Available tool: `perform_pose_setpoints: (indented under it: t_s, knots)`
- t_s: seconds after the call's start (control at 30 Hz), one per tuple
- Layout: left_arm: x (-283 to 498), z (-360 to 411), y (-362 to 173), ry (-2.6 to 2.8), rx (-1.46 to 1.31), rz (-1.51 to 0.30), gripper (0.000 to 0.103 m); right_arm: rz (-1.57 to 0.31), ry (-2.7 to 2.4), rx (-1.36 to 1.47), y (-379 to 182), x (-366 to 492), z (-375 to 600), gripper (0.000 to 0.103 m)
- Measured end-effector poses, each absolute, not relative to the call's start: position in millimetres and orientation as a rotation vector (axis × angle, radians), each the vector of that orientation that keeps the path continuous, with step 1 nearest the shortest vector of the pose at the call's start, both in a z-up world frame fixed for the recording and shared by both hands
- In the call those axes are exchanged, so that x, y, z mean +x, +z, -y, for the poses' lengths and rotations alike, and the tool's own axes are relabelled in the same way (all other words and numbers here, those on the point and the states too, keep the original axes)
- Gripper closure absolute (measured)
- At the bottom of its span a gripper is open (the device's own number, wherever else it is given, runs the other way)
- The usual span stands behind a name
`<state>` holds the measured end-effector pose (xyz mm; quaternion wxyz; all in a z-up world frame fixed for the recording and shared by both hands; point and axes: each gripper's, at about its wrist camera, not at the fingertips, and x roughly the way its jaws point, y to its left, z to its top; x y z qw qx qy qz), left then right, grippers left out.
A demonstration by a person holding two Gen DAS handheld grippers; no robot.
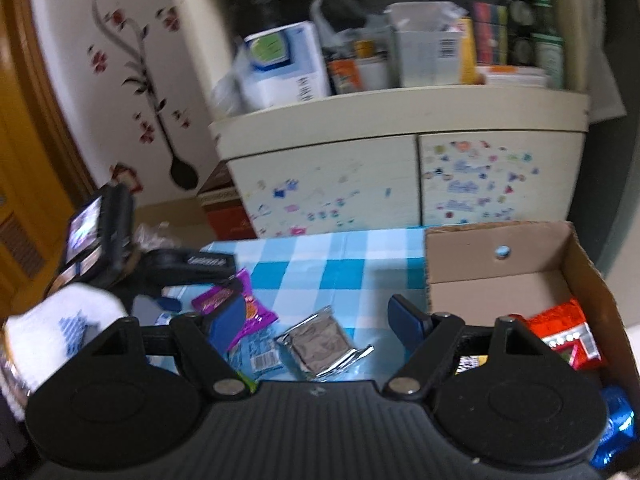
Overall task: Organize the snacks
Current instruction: 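Grasp the purple bag with the left gripper while the right grasps the silver foil packet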
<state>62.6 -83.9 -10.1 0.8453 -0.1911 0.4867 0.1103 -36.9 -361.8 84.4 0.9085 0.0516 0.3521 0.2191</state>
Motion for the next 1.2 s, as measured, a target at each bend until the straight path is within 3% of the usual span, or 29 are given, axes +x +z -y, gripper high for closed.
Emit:
perform_pose_setpoints:
  t_s: [1.2]
  knots:
    - [64,84,-44,0.252,-0.184,-1.117,0.0,-0.879,0.451,-0.157,-33,30,291,0.024]
